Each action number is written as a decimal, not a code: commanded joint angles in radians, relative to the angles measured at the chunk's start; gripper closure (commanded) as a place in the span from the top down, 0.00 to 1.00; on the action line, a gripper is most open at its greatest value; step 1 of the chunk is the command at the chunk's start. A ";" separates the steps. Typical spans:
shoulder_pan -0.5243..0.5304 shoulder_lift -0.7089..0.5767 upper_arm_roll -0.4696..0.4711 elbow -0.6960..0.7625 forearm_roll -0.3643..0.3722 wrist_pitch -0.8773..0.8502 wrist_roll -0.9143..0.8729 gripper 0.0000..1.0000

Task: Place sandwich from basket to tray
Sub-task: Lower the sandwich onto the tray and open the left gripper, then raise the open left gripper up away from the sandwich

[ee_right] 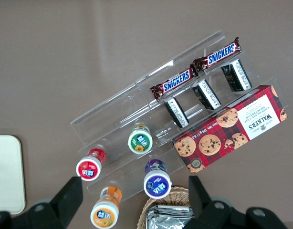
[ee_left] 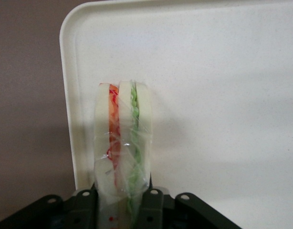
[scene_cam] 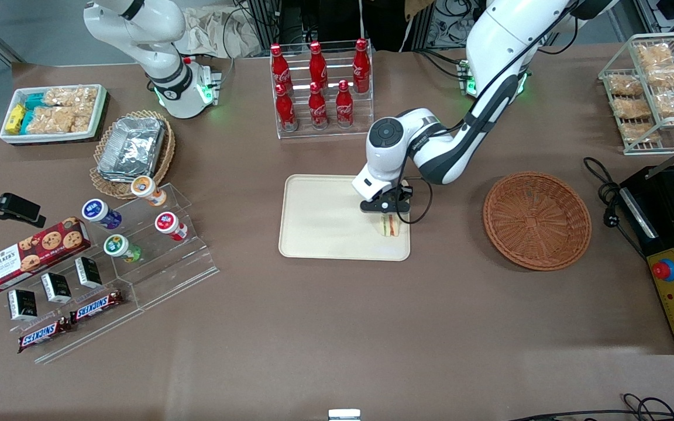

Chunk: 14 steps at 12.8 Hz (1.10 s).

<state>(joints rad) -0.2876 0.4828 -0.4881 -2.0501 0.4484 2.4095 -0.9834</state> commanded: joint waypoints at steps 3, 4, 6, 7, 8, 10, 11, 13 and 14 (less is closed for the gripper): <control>0.001 -0.006 0.006 0.018 0.027 0.002 -0.031 1.00; 0.001 -0.021 0.006 0.053 0.017 -0.024 -0.034 1.00; 0.007 -0.073 0.005 0.138 -0.029 -0.134 -0.034 1.00; 0.007 -0.101 0.005 0.187 -0.101 -0.179 -0.034 1.00; 0.008 -0.140 0.008 0.235 -0.150 -0.235 -0.035 1.00; 0.048 -0.216 0.010 0.341 -0.232 -0.402 -0.081 1.00; 0.068 -0.251 0.010 0.384 -0.244 -0.470 -0.130 1.00; 0.141 -0.311 0.008 0.461 -0.257 -0.603 -0.117 1.00; 0.148 -0.349 0.013 0.481 -0.258 -0.668 -0.075 1.00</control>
<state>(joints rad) -0.1724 0.1812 -0.4744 -1.6063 0.2126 1.8343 -1.0802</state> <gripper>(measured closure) 0.000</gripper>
